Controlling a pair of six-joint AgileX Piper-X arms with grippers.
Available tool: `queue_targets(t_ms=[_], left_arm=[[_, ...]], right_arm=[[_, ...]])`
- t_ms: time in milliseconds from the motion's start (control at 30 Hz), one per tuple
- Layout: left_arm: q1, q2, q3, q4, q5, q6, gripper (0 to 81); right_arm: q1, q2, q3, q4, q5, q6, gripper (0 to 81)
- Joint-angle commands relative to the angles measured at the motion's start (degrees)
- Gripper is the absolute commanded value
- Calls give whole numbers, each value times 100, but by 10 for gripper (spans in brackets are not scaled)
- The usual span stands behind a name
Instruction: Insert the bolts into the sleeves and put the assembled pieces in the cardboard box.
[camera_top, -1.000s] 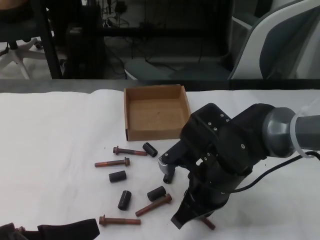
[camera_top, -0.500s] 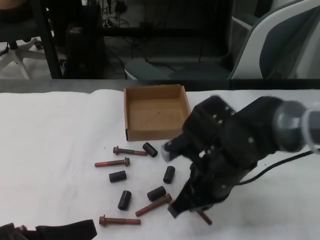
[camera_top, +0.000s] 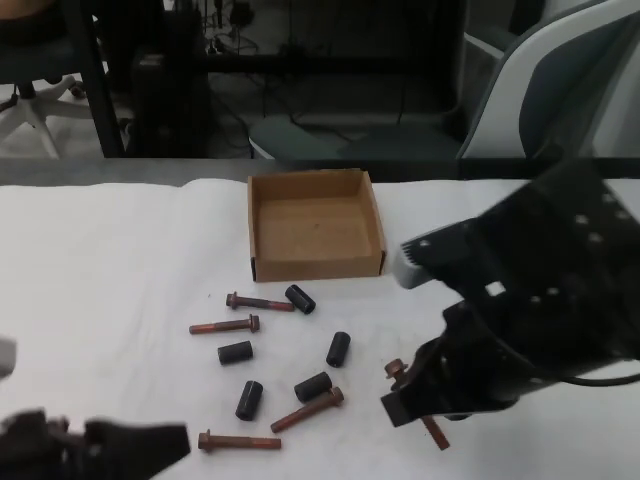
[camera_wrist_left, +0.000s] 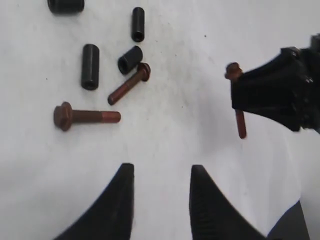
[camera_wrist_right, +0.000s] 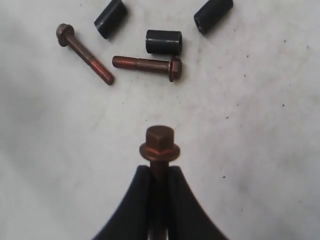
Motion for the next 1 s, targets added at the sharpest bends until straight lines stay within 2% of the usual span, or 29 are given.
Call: queue_targets(t_ms=[0,100,267,400,633,800,967], left_arm=[[10,559,-452,129,-200,326,512],[-7,1266,-911,198,-198,1020,610],[-3,2545,-1837,283,-213,2726,610],[-3,3296,-2523,549,-473,4251,610],[-3,4082,-3407,1096,-508,7121,610],[-3,4405,-3551,1135,-17,7888,610],[-3,4690,-3551,1336,-13,8352,610]], right_arm=[[6,-353,84,-62,-121,68,4],[6,-562,83,-57,-121,68,4],[6,-745,83,-57,-121,68,4],[6,-827,83,-57,-258,68,4],[6,-886,83,-57,-393,42,4],[6,-886,83,-75,-686,23,4],[6,-886,83,-74,-726,-110,4]])
